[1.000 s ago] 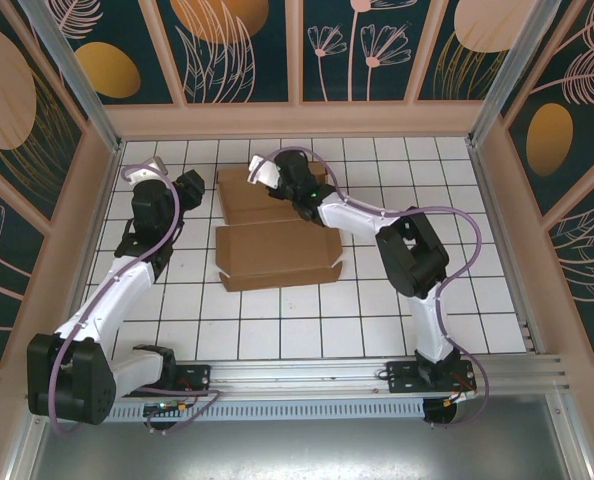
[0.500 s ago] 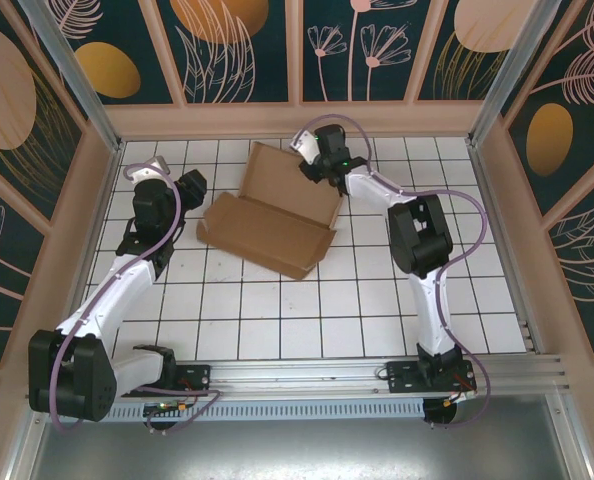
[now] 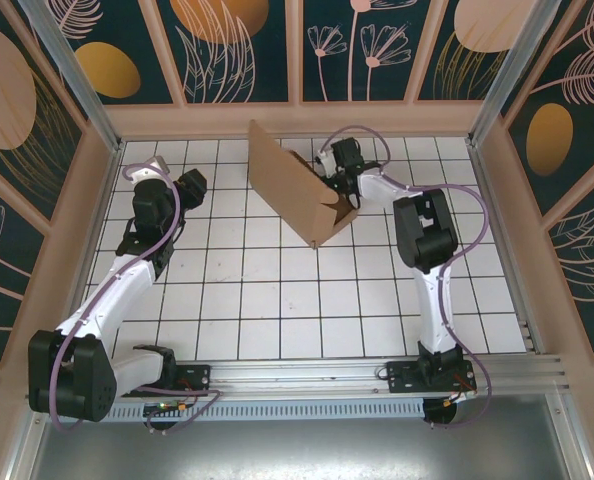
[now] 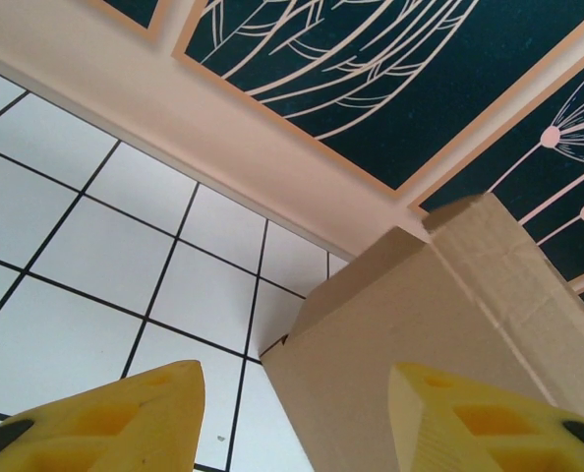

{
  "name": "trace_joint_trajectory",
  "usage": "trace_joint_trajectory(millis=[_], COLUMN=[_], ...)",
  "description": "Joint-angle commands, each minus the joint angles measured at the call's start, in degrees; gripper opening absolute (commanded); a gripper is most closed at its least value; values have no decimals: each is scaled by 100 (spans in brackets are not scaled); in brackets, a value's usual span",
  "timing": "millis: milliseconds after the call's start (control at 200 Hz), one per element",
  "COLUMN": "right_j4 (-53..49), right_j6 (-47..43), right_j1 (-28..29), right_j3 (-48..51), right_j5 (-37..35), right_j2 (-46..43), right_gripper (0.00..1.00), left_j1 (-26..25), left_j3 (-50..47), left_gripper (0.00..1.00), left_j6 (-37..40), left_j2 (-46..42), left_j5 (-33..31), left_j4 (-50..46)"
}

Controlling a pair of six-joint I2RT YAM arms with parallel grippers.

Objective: Fold the paper box

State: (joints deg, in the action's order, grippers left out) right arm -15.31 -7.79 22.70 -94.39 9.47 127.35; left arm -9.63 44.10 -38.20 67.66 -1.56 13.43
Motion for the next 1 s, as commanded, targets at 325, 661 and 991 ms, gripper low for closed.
trace_joint_trajectory(millis=[325,661,991], right_j4=[2561,2766,1954], right_j6=[5497,7442,2098], right_j1=[753,1797,670], right_j3=[3903,3946,3135], right_j5=[-23,-460,435], right_j2=[-2715,-2919,-3244], right_gripper=[55,57,61], left_j1=[31,33,31], left_j3=[65,43,-20], left_gripper=[52,53,54], left_j6=[-364,-478,-435], left_j2=[-218,-305,-385], left_j5=[-345,-716,-793], left_j4=[-187,-418,-442])
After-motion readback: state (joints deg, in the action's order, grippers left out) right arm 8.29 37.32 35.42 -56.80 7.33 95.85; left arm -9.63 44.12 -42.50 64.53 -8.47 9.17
